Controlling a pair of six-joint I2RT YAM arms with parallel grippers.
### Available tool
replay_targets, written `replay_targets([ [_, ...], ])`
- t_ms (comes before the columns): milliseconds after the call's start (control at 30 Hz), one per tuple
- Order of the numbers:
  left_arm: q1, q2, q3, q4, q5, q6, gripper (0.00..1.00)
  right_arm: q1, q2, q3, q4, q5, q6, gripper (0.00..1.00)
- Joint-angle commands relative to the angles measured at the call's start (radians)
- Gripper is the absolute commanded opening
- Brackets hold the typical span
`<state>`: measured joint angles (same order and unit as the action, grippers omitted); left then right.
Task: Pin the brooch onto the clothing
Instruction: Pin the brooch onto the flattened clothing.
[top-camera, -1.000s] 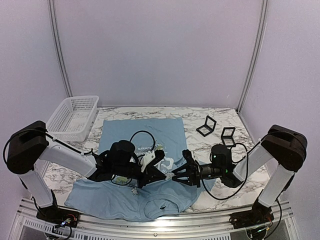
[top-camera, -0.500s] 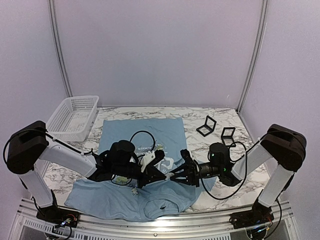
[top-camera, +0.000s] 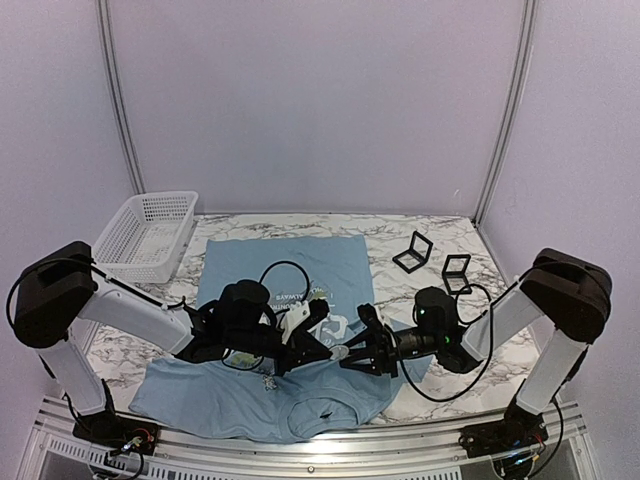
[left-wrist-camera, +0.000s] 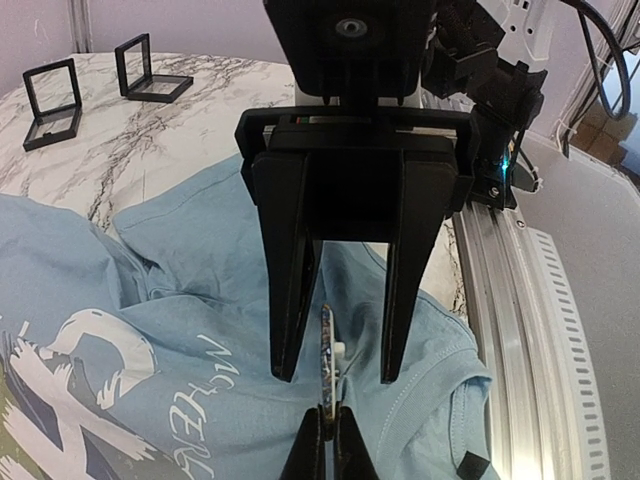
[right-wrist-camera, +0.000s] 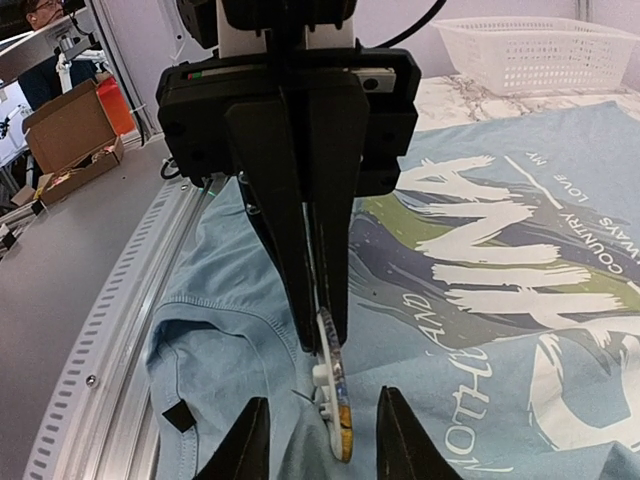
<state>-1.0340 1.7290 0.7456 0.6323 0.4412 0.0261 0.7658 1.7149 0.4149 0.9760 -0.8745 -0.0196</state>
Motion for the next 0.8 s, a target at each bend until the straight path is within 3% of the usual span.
replay_targets([
  [0,0.000,-0.024,0.000,0.040,0.029,0.007,0.00,0.008,0.003,0.016,-0.016,0.007,-0.020,0.26],
  [233,-0.001,-0.023,0.000,0.040,0.036,0.008,0.00,0.007,-0.014,0.045,-0.062,0.019,-0.020,0.06],
  [767,-0.012,-0.019,0.004,0.040,0.025,0.021,0.00,0.006,-0.021,0.144,-0.194,0.005,0.025,0.02],
])
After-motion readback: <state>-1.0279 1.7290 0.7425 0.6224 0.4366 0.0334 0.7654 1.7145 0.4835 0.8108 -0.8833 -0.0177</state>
